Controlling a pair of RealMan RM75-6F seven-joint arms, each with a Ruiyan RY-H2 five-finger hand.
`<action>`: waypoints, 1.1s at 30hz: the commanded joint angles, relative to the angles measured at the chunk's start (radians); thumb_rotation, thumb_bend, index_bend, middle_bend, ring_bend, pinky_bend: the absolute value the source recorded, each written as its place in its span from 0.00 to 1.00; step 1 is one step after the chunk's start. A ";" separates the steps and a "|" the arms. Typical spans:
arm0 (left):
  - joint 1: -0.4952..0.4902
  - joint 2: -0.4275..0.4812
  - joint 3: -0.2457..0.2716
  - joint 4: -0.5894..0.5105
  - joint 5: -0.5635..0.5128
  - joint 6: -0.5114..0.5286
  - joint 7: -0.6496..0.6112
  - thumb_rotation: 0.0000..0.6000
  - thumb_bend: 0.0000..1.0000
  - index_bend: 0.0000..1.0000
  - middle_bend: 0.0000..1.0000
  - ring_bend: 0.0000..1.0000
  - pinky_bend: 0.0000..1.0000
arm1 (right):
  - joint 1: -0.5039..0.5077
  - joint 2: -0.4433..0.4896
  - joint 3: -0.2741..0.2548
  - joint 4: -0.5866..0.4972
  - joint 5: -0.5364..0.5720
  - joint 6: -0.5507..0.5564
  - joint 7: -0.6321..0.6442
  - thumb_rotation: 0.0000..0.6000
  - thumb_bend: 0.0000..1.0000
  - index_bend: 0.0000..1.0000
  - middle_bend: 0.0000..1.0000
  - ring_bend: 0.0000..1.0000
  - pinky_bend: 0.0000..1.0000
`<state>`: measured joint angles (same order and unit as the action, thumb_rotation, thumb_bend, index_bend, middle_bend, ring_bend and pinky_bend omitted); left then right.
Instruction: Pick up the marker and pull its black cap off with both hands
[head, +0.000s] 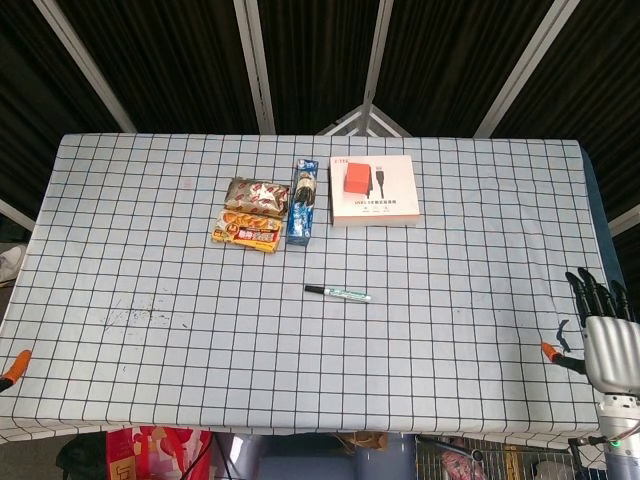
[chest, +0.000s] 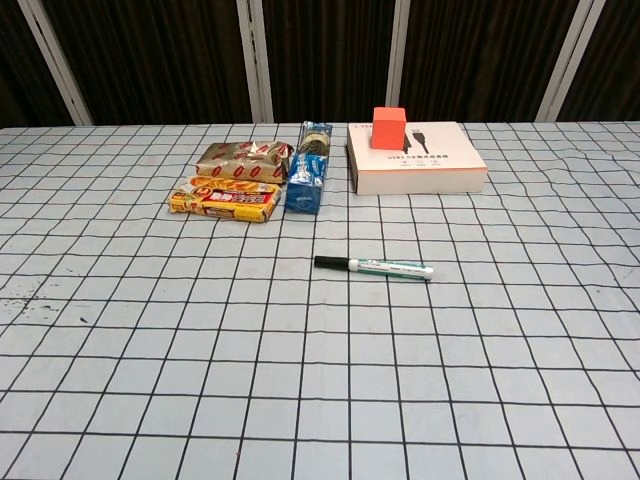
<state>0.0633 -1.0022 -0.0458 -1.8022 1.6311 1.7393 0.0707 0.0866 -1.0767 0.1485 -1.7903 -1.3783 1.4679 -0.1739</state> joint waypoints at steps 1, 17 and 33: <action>0.001 0.001 0.001 -0.002 0.003 0.002 0.001 1.00 0.37 0.01 0.00 0.00 0.00 | 0.028 -0.019 0.006 -0.045 0.005 -0.026 -0.047 1.00 0.12 0.12 0.07 0.14 0.04; -0.007 0.036 -0.016 -0.041 0.008 0.006 0.019 1.00 0.37 0.01 0.00 0.00 0.00 | 0.344 -0.363 0.120 -0.176 0.360 -0.228 -0.516 1.00 0.12 0.23 0.07 0.14 0.04; -0.025 0.012 -0.034 0.040 -0.074 -0.045 0.002 1.00 0.37 0.01 0.00 0.00 0.00 | 0.661 -0.750 0.262 0.097 0.693 -0.185 -0.799 1.00 0.15 0.36 0.07 0.14 0.04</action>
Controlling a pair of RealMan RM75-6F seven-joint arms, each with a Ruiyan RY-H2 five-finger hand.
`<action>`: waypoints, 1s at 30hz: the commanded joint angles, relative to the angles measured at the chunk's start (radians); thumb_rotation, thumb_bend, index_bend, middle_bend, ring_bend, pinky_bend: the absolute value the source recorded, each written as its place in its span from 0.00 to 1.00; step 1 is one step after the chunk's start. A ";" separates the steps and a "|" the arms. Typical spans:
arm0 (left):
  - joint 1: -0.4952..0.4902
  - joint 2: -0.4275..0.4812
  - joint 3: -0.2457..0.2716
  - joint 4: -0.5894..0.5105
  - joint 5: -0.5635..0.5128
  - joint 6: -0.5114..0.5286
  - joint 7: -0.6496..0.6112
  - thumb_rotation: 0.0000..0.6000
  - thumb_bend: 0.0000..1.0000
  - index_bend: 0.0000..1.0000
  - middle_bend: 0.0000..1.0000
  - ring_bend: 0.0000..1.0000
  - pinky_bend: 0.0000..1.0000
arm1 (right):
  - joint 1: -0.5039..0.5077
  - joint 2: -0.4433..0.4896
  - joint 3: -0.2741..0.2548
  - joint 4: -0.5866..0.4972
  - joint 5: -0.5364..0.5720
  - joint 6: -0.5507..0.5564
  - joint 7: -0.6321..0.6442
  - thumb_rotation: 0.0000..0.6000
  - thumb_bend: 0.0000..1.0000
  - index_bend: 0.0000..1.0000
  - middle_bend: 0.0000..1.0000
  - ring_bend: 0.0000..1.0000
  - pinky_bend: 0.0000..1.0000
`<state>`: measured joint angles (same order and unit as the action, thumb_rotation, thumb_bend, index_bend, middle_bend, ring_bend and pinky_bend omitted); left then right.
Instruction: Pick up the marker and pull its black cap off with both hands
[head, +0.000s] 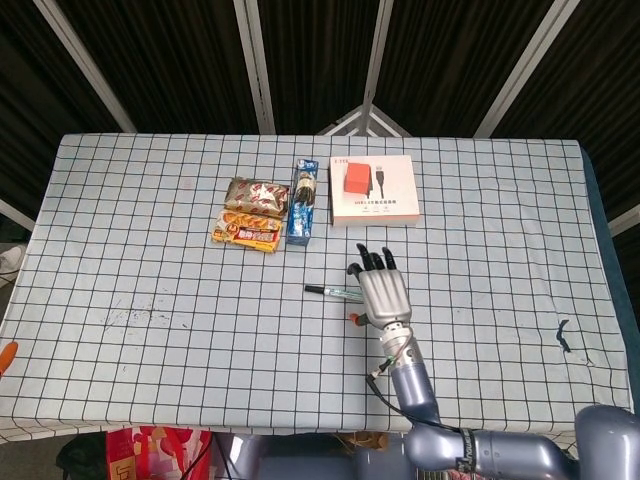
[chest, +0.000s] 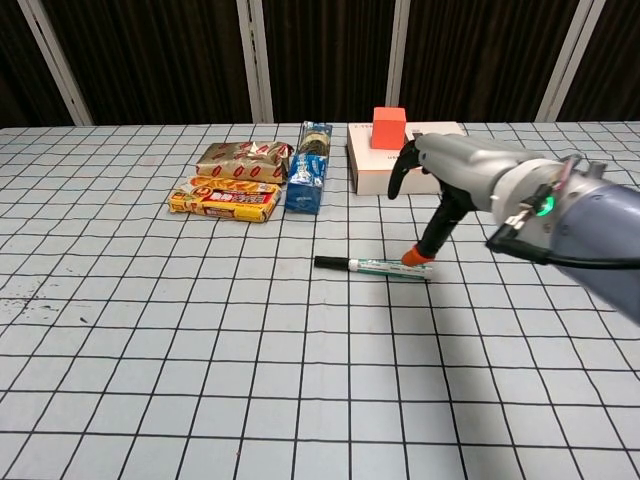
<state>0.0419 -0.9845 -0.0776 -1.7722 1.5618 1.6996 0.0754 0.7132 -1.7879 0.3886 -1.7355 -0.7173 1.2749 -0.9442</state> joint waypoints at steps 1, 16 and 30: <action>-0.006 -0.008 -0.002 0.016 -0.007 -0.010 -0.002 1.00 0.37 0.01 0.00 0.00 0.00 | 0.048 -0.057 0.026 0.067 0.047 0.006 -0.032 1.00 0.16 0.37 0.07 0.14 0.04; -0.004 -0.015 -0.006 0.040 -0.033 -0.014 0.016 1.00 0.37 0.01 0.00 0.00 0.00 | 0.071 -0.116 0.000 0.255 0.112 -0.041 0.072 1.00 0.29 0.40 0.07 0.14 0.04; -0.005 -0.017 -0.008 0.040 -0.057 -0.026 0.027 1.00 0.37 0.01 0.00 0.00 0.00 | 0.079 -0.133 -0.019 0.311 0.093 -0.070 0.146 1.00 0.32 0.46 0.07 0.14 0.04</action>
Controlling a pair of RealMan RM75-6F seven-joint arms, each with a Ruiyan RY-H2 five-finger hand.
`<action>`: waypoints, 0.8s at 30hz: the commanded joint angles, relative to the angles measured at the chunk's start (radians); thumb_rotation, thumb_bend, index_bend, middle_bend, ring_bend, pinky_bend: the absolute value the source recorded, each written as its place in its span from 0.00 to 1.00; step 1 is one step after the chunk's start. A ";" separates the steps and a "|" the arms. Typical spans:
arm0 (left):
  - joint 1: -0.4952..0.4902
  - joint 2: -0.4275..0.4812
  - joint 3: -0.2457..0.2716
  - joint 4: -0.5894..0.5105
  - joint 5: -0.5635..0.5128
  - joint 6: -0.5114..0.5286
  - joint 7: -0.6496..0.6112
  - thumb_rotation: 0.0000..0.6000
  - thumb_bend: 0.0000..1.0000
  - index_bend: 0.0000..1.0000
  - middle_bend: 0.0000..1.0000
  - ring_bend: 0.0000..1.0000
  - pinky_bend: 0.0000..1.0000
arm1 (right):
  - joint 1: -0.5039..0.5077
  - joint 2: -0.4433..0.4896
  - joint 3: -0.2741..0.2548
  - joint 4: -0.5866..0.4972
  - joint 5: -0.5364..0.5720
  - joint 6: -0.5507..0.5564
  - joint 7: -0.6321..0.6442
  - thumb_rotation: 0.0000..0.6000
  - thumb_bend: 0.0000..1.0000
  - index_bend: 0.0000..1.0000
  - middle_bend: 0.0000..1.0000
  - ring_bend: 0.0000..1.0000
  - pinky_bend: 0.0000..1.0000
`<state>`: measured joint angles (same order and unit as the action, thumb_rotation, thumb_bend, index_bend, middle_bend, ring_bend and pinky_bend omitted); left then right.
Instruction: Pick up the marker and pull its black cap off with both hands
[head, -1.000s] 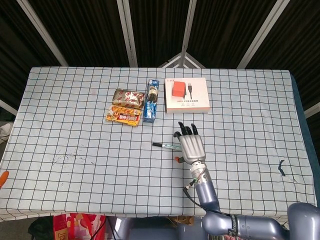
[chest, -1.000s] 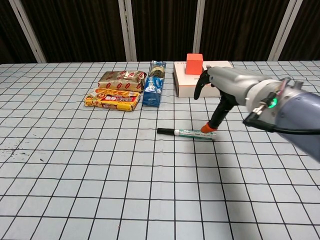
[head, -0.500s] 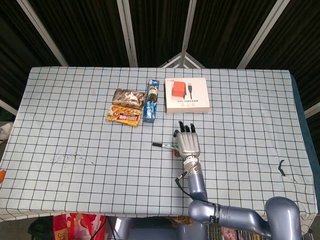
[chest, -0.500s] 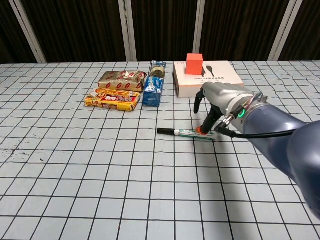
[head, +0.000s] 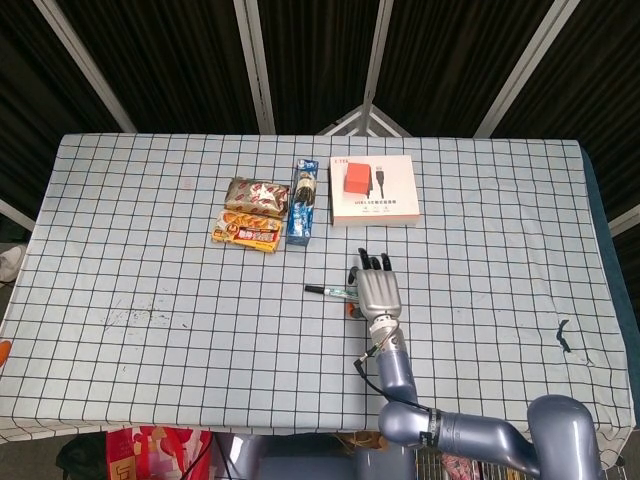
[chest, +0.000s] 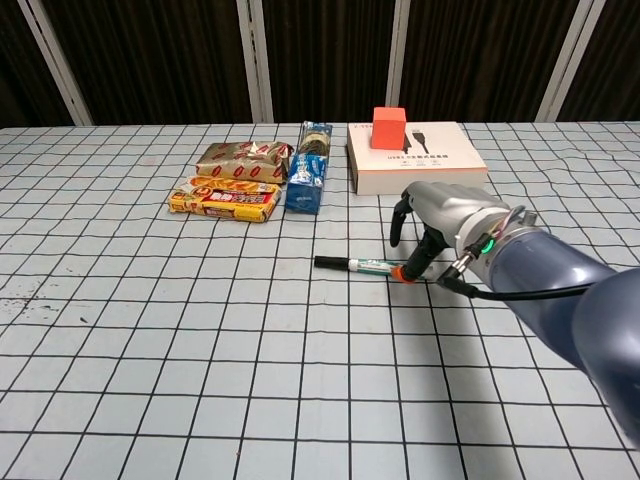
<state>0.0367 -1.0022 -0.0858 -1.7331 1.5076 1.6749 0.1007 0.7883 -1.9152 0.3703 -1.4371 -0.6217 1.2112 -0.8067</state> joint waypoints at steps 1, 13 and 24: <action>0.001 0.000 0.000 0.001 -0.005 -0.001 0.003 1.00 0.37 0.01 0.00 0.00 0.00 | 0.005 -0.007 -0.001 0.020 -0.001 -0.011 0.011 1.00 0.32 0.46 0.07 0.14 0.04; 0.007 0.003 -0.006 0.008 -0.028 0.001 0.003 1.00 0.37 0.01 0.00 0.00 0.00 | 0.008 -0.029 -0.021 0.097 -0.008 -0.050 0.058 1.00 0.33 0.47 0.07 0.14 0.04; 0.003 -0.006 -0.003 0.001 -0.030 -0.008 0.022 1.00 0.37 0.01 0.00 0.00 0.00 | -0.005 -0.022 -0.031 0.108 -0.027 -0.057 0.090 1.00 0.36 0.52 0.07 0.14 0.04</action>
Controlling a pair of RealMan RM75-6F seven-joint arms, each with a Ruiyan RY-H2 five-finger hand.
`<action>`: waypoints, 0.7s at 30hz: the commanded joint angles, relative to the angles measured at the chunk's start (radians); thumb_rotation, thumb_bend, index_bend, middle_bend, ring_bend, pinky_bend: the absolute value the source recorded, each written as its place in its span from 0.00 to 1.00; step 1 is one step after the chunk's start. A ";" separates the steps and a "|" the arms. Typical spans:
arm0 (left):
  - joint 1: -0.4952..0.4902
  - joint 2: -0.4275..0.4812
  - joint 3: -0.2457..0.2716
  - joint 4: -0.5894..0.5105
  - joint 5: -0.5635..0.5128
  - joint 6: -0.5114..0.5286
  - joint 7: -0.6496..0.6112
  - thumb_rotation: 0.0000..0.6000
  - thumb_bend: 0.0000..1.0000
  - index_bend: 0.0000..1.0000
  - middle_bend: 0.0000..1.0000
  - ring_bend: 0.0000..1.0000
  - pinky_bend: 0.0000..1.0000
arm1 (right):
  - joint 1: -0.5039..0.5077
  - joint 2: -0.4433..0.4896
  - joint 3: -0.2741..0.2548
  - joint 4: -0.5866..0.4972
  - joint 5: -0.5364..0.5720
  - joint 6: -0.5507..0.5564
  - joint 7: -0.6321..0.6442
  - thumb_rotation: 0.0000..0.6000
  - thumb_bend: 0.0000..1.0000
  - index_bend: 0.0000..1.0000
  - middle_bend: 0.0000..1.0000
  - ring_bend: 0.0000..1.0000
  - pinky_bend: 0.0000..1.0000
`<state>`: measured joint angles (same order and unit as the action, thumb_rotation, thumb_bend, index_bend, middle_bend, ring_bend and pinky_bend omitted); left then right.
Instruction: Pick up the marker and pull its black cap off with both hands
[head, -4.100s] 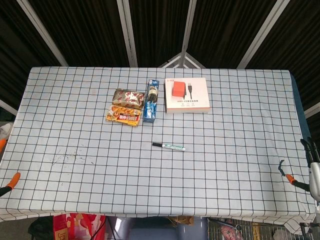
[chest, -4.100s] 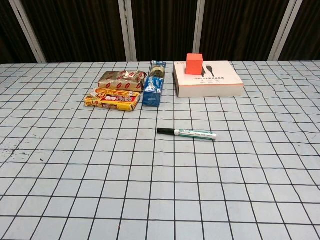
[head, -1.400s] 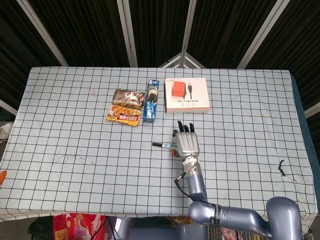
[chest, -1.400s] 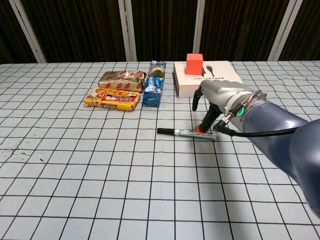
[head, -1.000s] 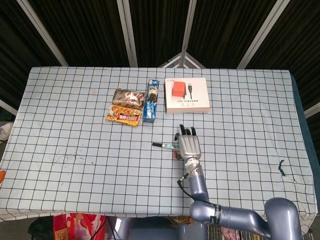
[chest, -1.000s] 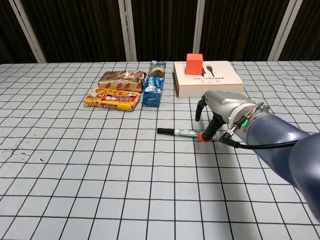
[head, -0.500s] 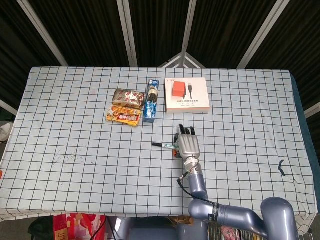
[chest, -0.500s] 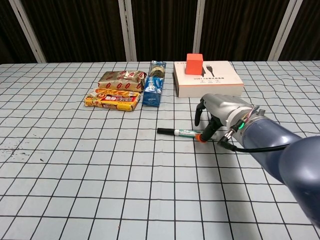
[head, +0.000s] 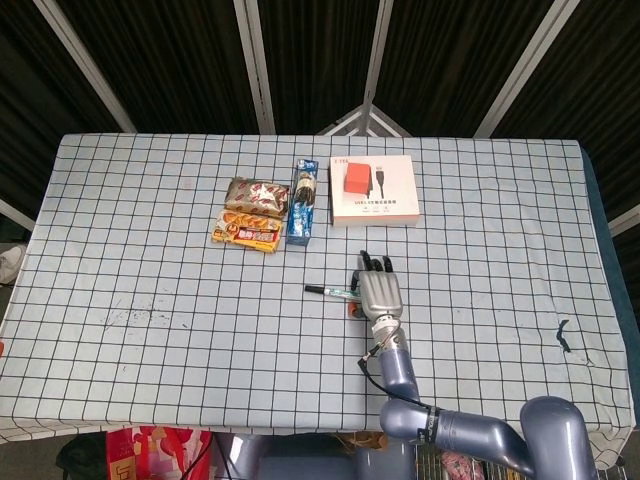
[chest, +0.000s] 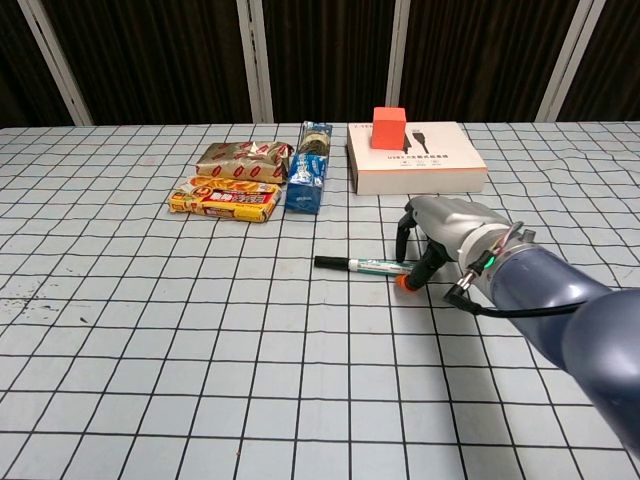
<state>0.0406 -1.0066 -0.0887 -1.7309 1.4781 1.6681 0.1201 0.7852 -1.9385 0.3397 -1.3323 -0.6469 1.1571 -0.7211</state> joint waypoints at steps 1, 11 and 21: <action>-0.001 -0.002 0.000 -0.002 -0.001 -0.001 0.006 1.00 0.37 0.01 0.00 0.00 0.00 | -0.003 0.003 -0.001 0.005 -0.002 -0.006 0.007 1.00 0.36 0.52 0.07 0.14 0.04; 0.000 0.000 0.001 -0.023 0.003 0.004 0.036 1.00 0.37 0.01 0.00 0.00 0.00 | -0.001 -0.007 -0.006 0.035 -0.010 -0.026 0.024 1.00 0.39 0.52 0.07 0.14 0.04; -0.001 -0.004 0.001 -0.017 -0.002 -0.001 0.038 1.00 0.37 0.01 0.00 0.00 0.00 | 0.000 -0.008 -0.009 0.039 -0.020 -0.033 0.029 1.00 0.42 0.61 0.07 0.14 0.04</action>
<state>0.0393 -1.0110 -0.0876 -1.7482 1.4764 1.6674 0.1584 0.7855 -1.9463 0.3303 -1.2937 -0.6661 1.1243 -0.6926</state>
